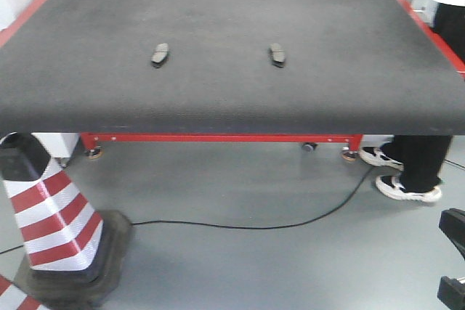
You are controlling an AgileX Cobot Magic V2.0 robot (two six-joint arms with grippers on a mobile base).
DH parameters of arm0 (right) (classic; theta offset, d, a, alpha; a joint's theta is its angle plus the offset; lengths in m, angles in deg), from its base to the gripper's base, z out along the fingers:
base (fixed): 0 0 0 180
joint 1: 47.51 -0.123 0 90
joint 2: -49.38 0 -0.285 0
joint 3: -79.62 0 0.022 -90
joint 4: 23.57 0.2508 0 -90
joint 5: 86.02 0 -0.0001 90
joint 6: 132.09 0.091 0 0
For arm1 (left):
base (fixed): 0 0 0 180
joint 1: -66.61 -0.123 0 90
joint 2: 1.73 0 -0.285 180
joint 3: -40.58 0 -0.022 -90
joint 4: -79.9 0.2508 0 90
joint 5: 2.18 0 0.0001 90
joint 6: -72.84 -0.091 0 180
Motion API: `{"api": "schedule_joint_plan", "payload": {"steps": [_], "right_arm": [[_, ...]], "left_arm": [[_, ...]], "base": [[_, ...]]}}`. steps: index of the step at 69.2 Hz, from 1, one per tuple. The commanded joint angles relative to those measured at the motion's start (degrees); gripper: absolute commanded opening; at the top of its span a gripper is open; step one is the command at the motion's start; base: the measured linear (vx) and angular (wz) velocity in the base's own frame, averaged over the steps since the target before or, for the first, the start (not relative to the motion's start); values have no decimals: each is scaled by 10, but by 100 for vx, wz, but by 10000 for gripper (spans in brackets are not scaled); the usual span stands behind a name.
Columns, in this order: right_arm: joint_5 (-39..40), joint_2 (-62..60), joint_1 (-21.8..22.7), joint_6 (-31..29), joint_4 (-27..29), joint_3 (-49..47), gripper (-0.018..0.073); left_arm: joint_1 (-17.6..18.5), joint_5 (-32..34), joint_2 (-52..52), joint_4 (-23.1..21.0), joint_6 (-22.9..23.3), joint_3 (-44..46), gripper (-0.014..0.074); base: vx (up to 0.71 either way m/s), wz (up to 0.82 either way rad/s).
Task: Move and align brake pads A on conveyor
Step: 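Drive the base backward away from the conveyor belt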
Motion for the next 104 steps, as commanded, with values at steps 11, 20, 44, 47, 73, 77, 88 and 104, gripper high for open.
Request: {"api": "schedule_joint_plan", "payload": {"steps": [11,20,44,47,73,77,88,104], "right_arm": [[35,1,2,-7,-6,-17,-10],[35,1,2,-7,-6,-17,-10],[34,1,2,-7,-6,-17,-10],[34,1,2,-7,-6,-17,-10],[33,1,2,-7,-6,-17,-10],[33,1,2,-7,-6,-17,-10],[33,1,2,-7,-6,-17,-10],[33,1,2,-7,-6,-17,-10]], "left_arm": [[3,36,3,-3,2,15,-6],[3,36,3,-3,2,15,-6],[3,36,3,-3,2,15,-6],[3,36,3,-3,2,15,-6],[3,36,3,-3,2,15,-6],[3,36,3,-3,2,15,-6],[3,36,3,-3,2,15,-6],[3,36,3,-3,2,15,-6]], "base": [[-2,-27],[2,-45],[5,-71],[7,-72],[11,-67],[14,-61],[15,-62],[18,-69]]}}
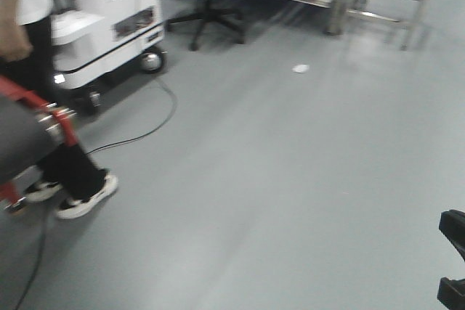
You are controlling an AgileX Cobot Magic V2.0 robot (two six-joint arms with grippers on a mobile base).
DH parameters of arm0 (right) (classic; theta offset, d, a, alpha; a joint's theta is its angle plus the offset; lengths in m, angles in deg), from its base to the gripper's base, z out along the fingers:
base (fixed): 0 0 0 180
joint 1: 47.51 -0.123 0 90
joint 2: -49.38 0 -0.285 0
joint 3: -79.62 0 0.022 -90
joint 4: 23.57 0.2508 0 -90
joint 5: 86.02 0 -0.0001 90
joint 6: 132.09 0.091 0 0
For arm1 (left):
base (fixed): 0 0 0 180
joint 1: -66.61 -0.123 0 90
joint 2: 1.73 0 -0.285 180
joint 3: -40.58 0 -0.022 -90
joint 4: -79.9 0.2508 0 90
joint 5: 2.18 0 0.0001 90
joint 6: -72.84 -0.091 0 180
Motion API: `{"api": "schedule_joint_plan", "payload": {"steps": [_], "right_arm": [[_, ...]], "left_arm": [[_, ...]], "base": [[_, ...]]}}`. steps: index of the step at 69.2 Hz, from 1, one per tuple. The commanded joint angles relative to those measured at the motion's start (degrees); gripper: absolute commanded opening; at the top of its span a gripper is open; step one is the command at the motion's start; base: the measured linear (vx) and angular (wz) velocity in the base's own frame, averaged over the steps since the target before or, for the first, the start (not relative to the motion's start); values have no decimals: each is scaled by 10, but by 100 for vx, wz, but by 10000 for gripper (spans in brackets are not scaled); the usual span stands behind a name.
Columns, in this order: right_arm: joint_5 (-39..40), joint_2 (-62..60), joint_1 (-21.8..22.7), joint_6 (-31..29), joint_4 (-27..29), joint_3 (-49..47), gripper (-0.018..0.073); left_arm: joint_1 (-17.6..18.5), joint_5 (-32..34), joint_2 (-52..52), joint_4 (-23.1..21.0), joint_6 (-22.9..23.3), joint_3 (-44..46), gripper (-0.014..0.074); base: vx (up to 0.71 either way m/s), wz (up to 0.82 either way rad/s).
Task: Move and align brake pads A on conveyor
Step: 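Drive the base backward away from the conveyor belt, then drive along the yellow floor line past the blue-bin shelving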
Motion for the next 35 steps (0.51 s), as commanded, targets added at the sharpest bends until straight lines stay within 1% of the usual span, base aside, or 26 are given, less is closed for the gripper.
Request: {"api": "schedule_joint_plan", "payload": {"steps": [1,24,35], "right_arm": [[37,1,2,-7,-6,-17,-10],[37,1,2,-7,-6,-17,-10],[37,1,2,-7,-6,-17,-10]], "left_arm": [[3,36,3,-3,2,15,-6],[3,36,3,-3,2,15,-6],[3,36,3,-3,2,15,-6]], "base": [[20,-77],[21,-81],[24,-70]]}}
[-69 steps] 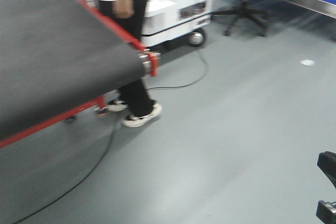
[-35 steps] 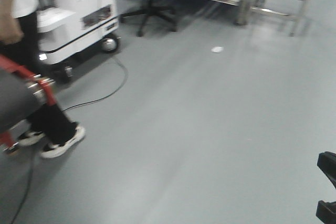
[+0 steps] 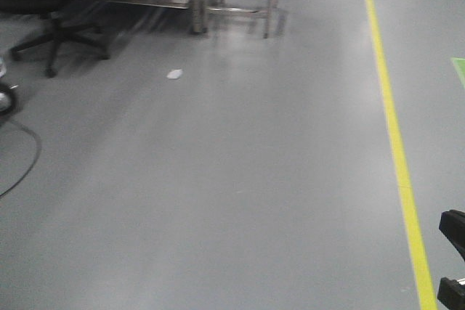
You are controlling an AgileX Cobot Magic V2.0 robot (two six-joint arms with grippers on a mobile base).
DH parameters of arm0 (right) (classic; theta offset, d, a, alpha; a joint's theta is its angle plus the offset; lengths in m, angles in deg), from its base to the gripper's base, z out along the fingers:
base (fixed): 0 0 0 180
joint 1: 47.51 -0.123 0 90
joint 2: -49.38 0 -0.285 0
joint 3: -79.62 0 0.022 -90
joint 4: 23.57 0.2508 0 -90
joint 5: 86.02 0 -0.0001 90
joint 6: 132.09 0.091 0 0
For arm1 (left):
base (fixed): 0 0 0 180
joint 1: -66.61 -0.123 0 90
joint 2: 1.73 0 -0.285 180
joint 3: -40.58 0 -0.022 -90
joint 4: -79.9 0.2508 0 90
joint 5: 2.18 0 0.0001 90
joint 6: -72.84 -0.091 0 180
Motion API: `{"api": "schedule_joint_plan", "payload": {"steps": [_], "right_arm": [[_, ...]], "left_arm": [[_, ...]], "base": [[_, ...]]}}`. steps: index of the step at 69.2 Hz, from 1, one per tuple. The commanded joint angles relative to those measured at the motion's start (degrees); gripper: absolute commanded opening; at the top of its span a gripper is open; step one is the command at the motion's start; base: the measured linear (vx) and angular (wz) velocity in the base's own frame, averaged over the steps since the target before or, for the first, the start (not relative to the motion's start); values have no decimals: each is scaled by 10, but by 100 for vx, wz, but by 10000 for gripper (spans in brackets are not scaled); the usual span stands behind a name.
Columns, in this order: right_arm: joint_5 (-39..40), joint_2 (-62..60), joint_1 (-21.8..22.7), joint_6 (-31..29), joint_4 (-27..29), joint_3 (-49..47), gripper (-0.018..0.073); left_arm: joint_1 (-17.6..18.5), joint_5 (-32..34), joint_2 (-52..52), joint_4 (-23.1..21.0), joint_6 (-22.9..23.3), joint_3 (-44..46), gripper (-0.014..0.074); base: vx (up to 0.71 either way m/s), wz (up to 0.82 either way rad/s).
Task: Move and align brake pads A on conveyor
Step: 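Drive along the yellow floor line past the blue-bin shelving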
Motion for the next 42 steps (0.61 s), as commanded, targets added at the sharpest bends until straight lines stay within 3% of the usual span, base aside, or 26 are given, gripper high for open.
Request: {"api": "schedule_joint_plan", "payload": {"steps": [1,20,42], "right_arm": [[37,1,2,-7,-6,-17,-10],[37,1,2,-7,-6,-17,-10],[37,1,2,-7,-6,-17,-10]], "left_arm": [[3,36,3,-3,2,15,-6],[3,36,3,-3,2,15,-6],[3,36,3,-3,2,15,-6]], "base": [[25,-65],[29,-49],[38,-24]]}}
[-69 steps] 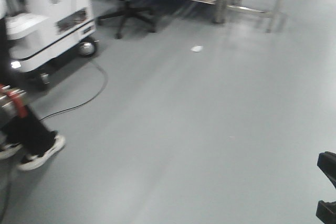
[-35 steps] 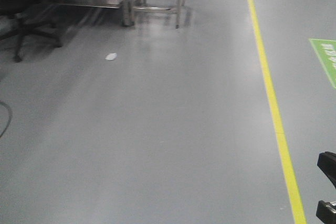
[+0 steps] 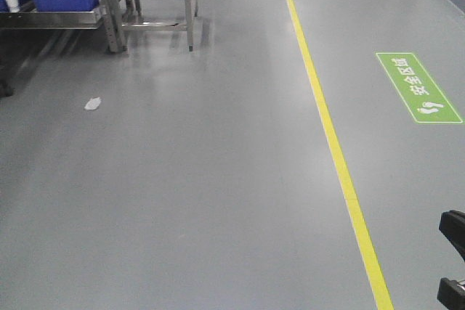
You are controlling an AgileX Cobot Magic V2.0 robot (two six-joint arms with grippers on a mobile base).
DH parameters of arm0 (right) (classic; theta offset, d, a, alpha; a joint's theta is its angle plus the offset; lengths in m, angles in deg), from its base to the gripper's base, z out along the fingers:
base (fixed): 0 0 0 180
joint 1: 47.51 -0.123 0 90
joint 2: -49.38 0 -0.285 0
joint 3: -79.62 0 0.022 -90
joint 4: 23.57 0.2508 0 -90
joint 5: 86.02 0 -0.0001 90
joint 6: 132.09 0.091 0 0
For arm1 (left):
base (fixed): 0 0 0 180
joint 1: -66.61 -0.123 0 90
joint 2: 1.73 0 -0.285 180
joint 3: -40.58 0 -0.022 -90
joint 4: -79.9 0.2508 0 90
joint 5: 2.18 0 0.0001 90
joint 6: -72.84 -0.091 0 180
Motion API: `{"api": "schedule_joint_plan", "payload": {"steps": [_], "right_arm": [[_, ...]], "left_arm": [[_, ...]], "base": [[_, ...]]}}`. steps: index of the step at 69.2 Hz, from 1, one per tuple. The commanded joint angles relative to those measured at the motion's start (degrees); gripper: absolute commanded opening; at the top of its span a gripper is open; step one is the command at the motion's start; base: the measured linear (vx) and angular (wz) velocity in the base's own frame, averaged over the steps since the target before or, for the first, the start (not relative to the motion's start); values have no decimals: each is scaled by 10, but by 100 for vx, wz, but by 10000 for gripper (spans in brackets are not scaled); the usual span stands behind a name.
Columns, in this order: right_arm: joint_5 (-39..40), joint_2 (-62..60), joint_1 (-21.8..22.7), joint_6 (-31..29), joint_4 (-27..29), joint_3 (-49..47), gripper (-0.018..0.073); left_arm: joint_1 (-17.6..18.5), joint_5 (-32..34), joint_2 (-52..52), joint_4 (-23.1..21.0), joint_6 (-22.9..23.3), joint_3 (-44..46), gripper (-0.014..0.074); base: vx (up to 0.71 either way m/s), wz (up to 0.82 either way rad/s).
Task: Move and align brake pads A on conveyor
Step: 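Drive along the yellow floor line past the blue-bin shelving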
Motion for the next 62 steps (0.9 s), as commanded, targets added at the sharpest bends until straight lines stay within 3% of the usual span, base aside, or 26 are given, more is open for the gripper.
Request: {"api": "schedule_joint_plan", "payload": {"steps": [1,62], "right_arm": [[39,1,2,-7,-6,-17,-10],[39,1,2,-7,-6,-17,-10]], "left_arm": [[3,36,3,-3,2,15,-6],[3,36,3,-3,2,15,-6]], "base": [[43,-17],[52,-17]]}}
